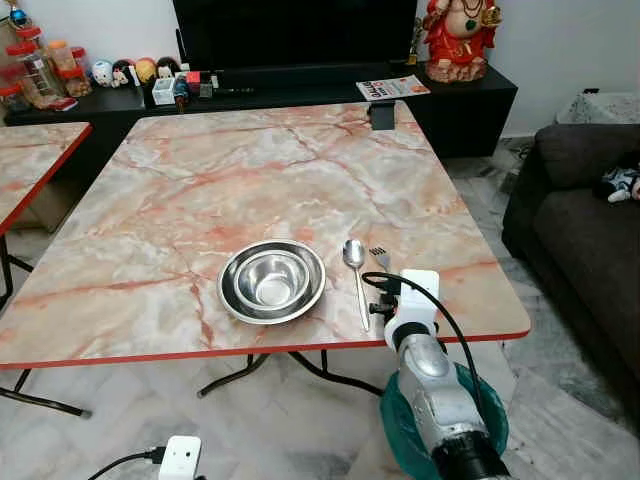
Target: Setting the table
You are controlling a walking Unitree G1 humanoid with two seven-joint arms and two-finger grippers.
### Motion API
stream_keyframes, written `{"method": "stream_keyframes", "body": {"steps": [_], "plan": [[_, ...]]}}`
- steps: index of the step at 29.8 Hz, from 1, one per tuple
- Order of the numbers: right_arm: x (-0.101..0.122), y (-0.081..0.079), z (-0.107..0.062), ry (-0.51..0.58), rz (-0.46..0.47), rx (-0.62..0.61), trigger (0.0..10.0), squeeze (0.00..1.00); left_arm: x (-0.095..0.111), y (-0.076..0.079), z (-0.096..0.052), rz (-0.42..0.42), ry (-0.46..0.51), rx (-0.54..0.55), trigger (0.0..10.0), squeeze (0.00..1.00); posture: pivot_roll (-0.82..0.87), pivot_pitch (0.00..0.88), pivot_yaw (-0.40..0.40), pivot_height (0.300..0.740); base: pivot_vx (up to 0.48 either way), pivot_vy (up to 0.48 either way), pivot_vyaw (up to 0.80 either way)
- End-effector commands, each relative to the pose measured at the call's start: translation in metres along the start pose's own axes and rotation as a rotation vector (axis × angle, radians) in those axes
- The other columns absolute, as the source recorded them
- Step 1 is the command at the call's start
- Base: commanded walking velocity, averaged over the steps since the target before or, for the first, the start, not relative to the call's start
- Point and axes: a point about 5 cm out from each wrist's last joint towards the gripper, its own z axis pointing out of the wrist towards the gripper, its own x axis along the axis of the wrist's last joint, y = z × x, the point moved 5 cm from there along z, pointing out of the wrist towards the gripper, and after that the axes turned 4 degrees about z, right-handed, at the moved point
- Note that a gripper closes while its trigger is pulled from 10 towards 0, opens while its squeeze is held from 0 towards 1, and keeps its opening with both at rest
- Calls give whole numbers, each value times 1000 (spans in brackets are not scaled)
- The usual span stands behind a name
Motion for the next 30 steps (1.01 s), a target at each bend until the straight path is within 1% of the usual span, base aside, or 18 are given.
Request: {"method": "stream_keyframes", "body": {"steps": [1,4,7,14,18,24,30], "plan": [[-1,4,-4,3,-23,-5,10000,0,-2,-2,0,26,-14,-5,10000,0,11,22,60,740,0,0,0],[-4,7,-6,-5,-35,-8,10000,0,-2,-2,0,27,-15,-6,10000,0,7,24,60,740,0,0,0],[-8,14,-10,-11,-40,-23,10000,0,-3,-2,0,27,-16,-7,10000,0,6,25,61,740,0,0,0],[-8,14,-11,-13,-40,-25,10000,0,-2,-1,0,30,-17,-12,10000,0,5,25,63,740,0,0,0],[-5,7,-9,-13,-35,-5,10000,0,-2,-1,0,32,-19,-14,10000,0,11,22,62,740,0,0,0],[0,-11,-3,-13,-30,50,10000,0,-3,0,0,31,-21,-15,10000,0,15,19,59,740,0,0,0],[5,-19,2,-7,-25,69,10000,0,-4,1,0,30,-23,-19,10000,0,19,19,58,740,0,0,0]]}}
